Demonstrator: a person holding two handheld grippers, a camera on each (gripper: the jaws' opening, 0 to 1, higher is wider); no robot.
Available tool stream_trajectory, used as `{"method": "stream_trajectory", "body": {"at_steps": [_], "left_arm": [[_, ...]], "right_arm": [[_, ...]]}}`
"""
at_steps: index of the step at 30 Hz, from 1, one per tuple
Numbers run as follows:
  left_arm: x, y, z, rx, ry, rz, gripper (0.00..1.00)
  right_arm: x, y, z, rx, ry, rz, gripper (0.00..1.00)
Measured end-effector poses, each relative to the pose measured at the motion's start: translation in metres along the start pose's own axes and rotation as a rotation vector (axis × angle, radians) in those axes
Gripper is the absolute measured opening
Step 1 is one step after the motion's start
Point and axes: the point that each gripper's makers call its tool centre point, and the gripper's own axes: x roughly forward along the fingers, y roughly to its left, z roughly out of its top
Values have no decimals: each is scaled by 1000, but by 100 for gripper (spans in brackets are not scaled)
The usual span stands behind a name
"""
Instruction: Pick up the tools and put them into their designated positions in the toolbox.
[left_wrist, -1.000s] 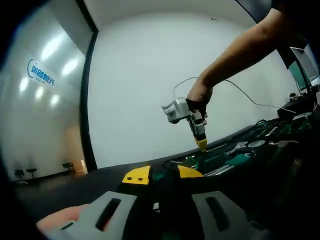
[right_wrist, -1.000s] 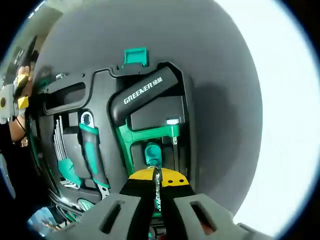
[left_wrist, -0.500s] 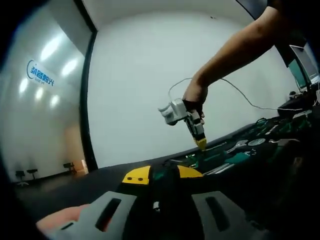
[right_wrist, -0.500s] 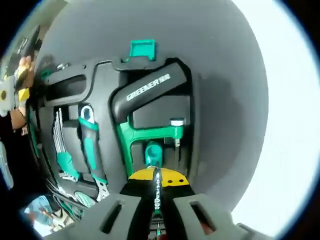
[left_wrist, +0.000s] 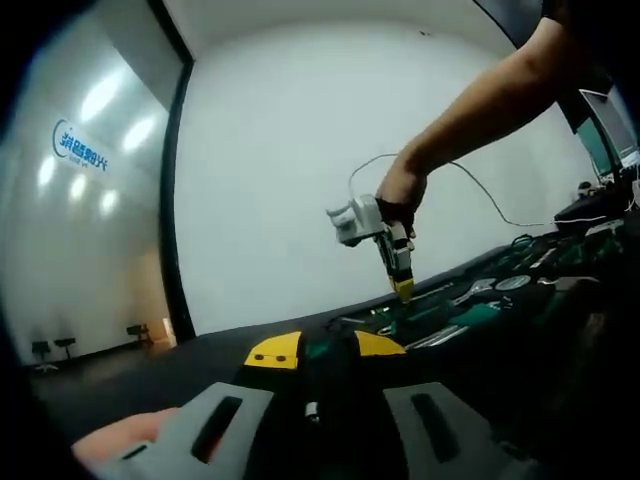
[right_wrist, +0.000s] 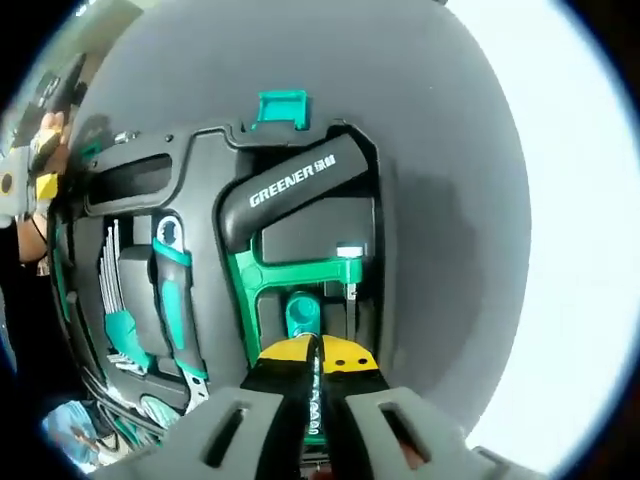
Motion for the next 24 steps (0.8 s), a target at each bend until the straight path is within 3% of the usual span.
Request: {"method": "stream_trajectory", "body": {"at_steps": [5, 7, 8, 10, 11, 12, 14, 17, 18, 20, 24], "left_arm": [[0, 1, 1, 1, -4, 3, 14], [1, 1, 1, 1, -2, -1, 14], [1, 1, 1, 0, -4, -2, 15], [-1, 13, 6, -29, -30, 47, 15], [-3, 23, 8, -66, -41, 88, 15], [-9, 44, 13, -129, -72, 177, 15], [-22, 79, 16, -218, -135, 323, 15], [-36, 99, 8, -325, -127, 401, 14], [-37, 101, 7, -327, -127, 406, 15], [-37, 102, 6, -347, -126, 401, 15], [-35, 99, 9, -341, -128, 406, 15]], "right_arm": [[1, -2, 5, 6, 4, -58, 0], [-2, -5, 3, 78, 0, -103, 0], [-5, -7, 2, 32, -20, -119, 2], [-32, -19, 7, 36, -93, -169, 0], [-52, -17, 18, 106, -191, -145, 0], [-66, -13, 28, 121, -264, -130, 0], [-93, 10, 50, 106, -406, -68, 1], [-107, 52, 79, 90, -531, 11, 20], [-105, 81, 86, 7, -536, 61, 21], [-91, 111, 98, -107, -500, 60, 17], [-59, 156, 129, -161, -442, 86, 19]]}}
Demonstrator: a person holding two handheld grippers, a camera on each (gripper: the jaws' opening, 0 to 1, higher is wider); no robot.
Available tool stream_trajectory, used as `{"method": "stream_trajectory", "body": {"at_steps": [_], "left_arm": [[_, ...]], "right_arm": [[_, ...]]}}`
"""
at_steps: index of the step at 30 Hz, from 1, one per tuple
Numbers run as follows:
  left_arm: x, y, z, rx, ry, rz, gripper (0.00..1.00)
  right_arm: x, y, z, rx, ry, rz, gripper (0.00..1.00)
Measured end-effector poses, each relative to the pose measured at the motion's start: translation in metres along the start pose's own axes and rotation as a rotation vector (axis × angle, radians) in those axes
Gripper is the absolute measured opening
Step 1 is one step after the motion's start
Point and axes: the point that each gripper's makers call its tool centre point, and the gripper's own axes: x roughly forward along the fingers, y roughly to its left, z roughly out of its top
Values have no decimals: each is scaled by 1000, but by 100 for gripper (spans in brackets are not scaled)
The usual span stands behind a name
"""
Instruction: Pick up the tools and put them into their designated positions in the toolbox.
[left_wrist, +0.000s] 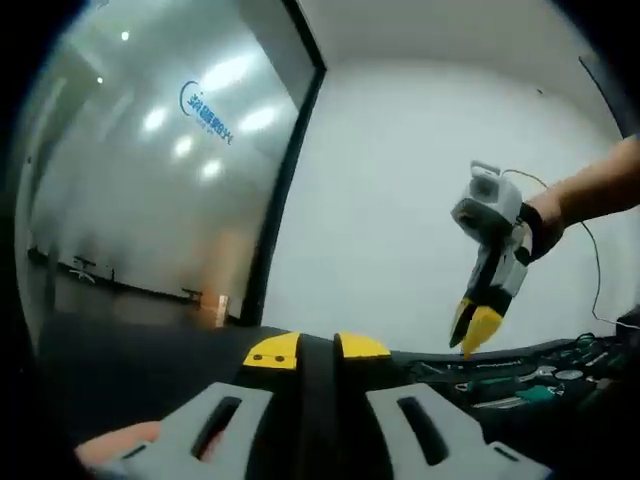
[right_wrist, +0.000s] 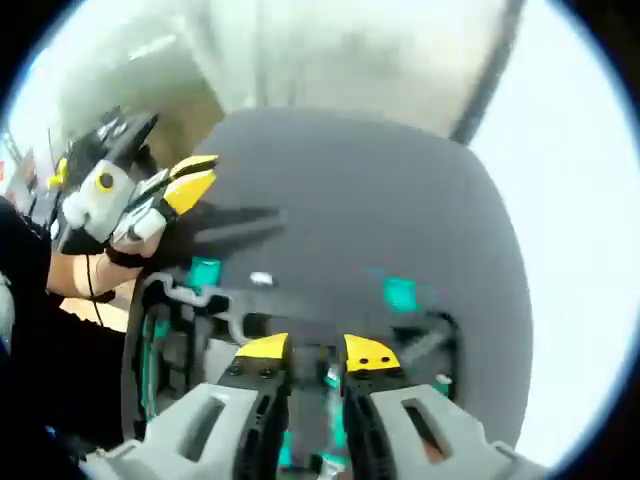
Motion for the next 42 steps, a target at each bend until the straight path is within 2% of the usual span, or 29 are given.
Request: {"method": "stream_trajectory", "body": {"at_steps": [2, 5, 7, 8, 10, 11, 13, 17, 19, 21, 22, 23, 24, 26, 28, 29, 30, 31, 32, 33, 34, 35, 37, 42], "left_arm": [[-3, 6, 6, -10, -32, 29, 15], [-10, 19, 15, -58, -73, 81, 15], [-5, 22, 10, -63, -57, 83, 15], [-4, 20, 7, -60, -39, 76, 15], [-4, 14, 9, -52, -46, 61, 15], [-5, 13, 11, -54, -56, 57, 15], [-6, 13, 11, -61, -56, 55, 15], [-4, 14, 9, -75, -48, 58, 14], [-4, 13, 8, -69, -47, 56, 14], [-3, 12, 7, -67, -42, 54, 14], [-3, 12, 7, -67, -41, 53, 14], [-2, 13, 6, -64, -36, 56, 14], [-2, 13, 5, -64, -32, 57, 14], [-2, 13, 3, -64, -24, 58, 14], [-3, 13, 3, -61, -22, 59, 14], [-3, 13, 3, -59, -21, 58, 14], [-2, 12, 1, -51, -17, 58, 14], [-2, 12, 1, -46, -13, 58, 14], [-2, 11, 0, -43, -9, 57, 14], [-2, 12, -1, -37, -5, 58, 14], [-2, 12, -2, -35, -2, 58, 14], [-2, 12, -2, -33, 1, 59, 14], [-2, 12, -3, -29, 4, 59, 14], [-1, 13, -4, -21, 15, 62, 14]], "right_arm": [[18, 14, 6, -12, 49, 27, 20], [36, 16, 17, 4, 75, 16, 20], [47, 19, 20, 100, 110, 40, 20], [52, 22, 14, 159, 161, 69, 19], [59, 29, 1, 231, 248, 113, 19], [66, 23, 8, 181, 202, 98, 18], [67, 13, 4, 179, 235, 28, 13], [71, 16, 1, 186, 226, 45, 9], [62, 17, 4, 172, 206, 52, 9], [46, 10, 14, 152, 134, 33, 9], [37, 5, 18, 142, 95, 10, 9], [18, -5, 23, 123, 29, -43, 9], [5, -11, 22, 108, -1, -76, 9], [-30, -20, 10, 72, -76, -149, 9], [-59, -33, -25, 1, -76, -298, 9], [-66, -37, -42, -58, -62, -353, 9], [-73, -34, -63, -107, -30, -379, 9], [-83, -27, -106, -172, 54, -417, 9], [-85, -25, -114, -187, 63, -426, 9], [-91, -16, -137, -238, 79, -452, 9], [-90, -16, -147, -265, 105, -465, 9], [-90, -7, -162, -295, 123, -476, 9], [-86, 9, -174, -340, 111, -497, 9], [-80, 38, -183, -471, 132, -521, 10]]}}
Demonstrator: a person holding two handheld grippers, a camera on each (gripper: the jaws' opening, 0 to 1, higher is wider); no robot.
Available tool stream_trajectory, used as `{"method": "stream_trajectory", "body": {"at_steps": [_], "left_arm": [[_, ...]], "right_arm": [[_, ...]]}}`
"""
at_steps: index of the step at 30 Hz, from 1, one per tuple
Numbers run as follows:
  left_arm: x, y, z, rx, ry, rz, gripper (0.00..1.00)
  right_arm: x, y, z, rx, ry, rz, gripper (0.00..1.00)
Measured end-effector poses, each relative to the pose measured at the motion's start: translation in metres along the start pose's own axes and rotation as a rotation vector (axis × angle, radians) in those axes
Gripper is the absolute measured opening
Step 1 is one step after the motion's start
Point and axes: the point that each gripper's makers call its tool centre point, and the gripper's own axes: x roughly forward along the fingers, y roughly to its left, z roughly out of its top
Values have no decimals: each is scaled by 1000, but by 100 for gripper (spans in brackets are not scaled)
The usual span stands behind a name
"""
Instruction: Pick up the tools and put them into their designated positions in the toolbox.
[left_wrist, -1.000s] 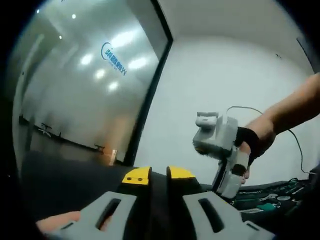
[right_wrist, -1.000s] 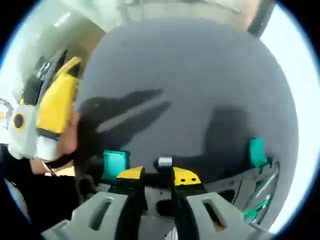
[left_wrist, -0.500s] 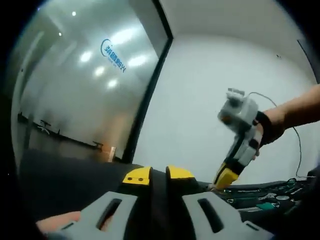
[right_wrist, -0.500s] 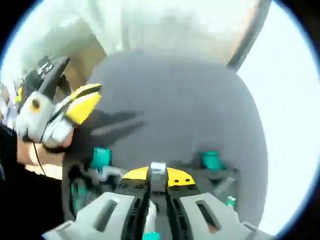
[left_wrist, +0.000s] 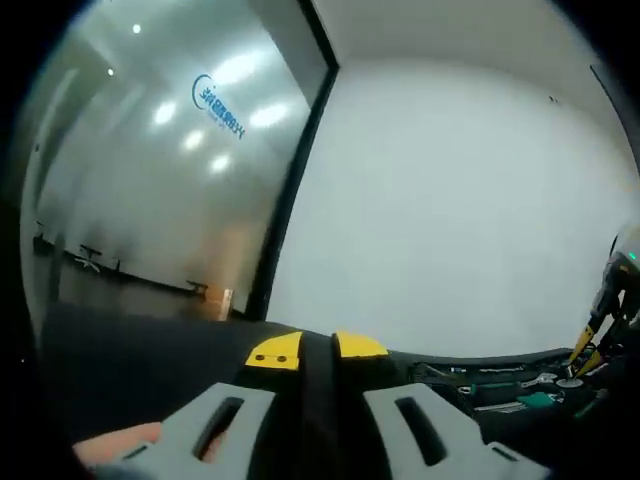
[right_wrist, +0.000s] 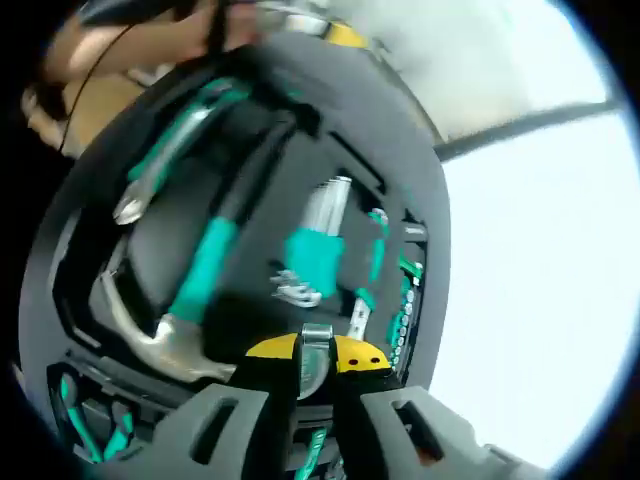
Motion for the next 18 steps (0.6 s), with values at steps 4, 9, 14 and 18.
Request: {"method": "stream_trajectory", "body": {"at_steps": [4, 9, 14, 18], "left_arm": [[0, 2, -1, 9, 7, 7, 14], [1, 3, -3, 21, 17, 11, 14], [2, 4, -3, 26, 20, 11, 14], [2, 5, -2, 25, 18, 13, 14]], "right_arm": [[-1, 12, -3, -32, 7, -7, 14], [-7, 17, 3, 50, -26, 21, 16], [-12, 21, 5, 168, -55, 99, 12], [-17, 7, 1, 207, -53, 165, 0]]}}
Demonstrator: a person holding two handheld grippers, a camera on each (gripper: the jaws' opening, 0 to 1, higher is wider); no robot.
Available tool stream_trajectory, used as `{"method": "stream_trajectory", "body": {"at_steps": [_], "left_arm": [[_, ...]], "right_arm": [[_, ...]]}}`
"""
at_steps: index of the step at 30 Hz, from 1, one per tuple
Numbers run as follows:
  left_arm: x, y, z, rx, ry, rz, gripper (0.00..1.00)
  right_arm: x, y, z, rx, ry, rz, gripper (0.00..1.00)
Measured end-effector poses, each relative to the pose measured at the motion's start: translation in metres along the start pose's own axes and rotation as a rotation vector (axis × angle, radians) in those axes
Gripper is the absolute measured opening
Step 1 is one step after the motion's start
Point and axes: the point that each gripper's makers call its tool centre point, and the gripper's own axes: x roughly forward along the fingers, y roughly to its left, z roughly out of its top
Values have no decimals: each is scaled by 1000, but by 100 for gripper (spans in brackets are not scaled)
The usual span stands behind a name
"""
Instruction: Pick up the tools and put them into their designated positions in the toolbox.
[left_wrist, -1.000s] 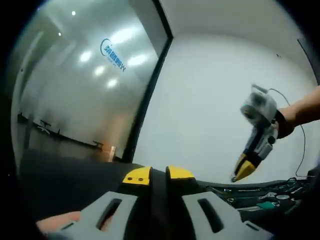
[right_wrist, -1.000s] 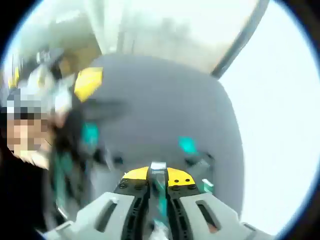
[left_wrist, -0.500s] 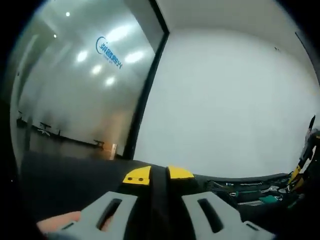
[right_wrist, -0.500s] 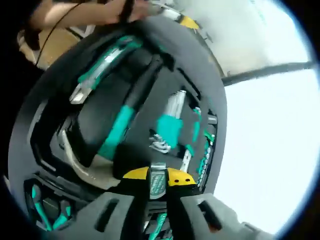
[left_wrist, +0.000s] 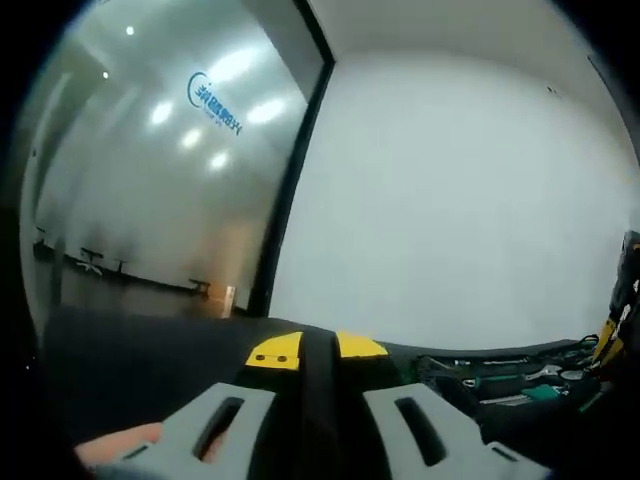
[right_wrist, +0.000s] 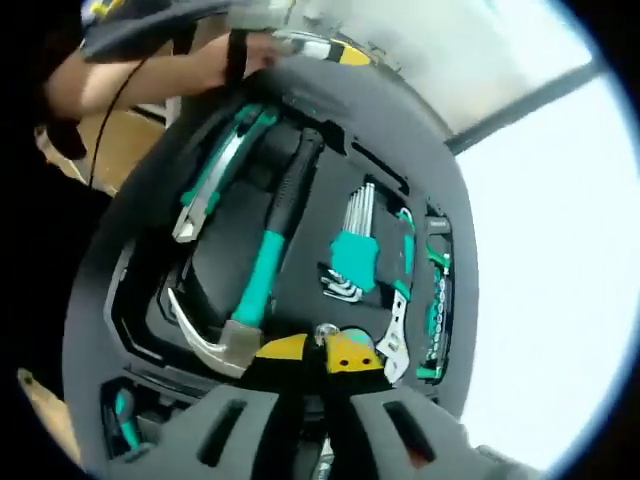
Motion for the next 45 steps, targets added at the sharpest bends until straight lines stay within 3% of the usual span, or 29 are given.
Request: {"method": "stream_trajectory", "body": {"at_steps": [3, 6, 7, 9, 11, 14, 17, 21, 23, 26, 31, 35, 38, 42, 45], "left_arm": [[1, 0, -1, 6, 4, 2, 13], [3, 0, -7, 40, 33, 7, 13], [3, 0, -7, 39, 33, 6, 12], [2, 1, -5, 37, 25, 6, 11], [2, 2, -5, 32, 25, 9, 11], [3, 2, -8, 45, 40, 15, 10], [2, 2, -7, 47, 36, 14, 10], [1, 1, -7, 52, 35, 15, 10], [1, 0, -8, 57, 40, 15, 10], [1, 1, -9, 61, 43, 15, 10], [1, 0, -10, 74, 47, 12, 10], [2, -4, -14, 116, 69, 3, 10], [1, -4, -14, 120, 69, 2, 10], [1, -7, -17, 130, 82, -7, 10], [2, -9, -19, 145, 88, -16, 10]], "right_arm": [[0, 4, 6, 94, -9, 103, 1], [8, 0, -2, 63, 43, 105, 0], [13, 3, -5, 62, 55, 141, 0], [14, -3, 1, 89, 26, 156, 0], [14, -2, 4, 113, 34, 226, 0], [14, -2, 3, 96, 74, 248, 2], [10, 2, 11, 136, 76, 290, 7], [19, 5, 0, 96, 159, 297, 5], [24, 5, 0, 76, 162, 290, 1], [21, 6, 0, 125, 182, 325, 1], [14, -34, 21, 121, 130, 296, 1], [24, -74, 41, 126, 110, 238, 1], [46, -116, 40, 322, 186, 160, 1], [80, -143, 27, 431, 265, 142, 1], [98, -144, 27, 457, 257, 169, 1]]}}
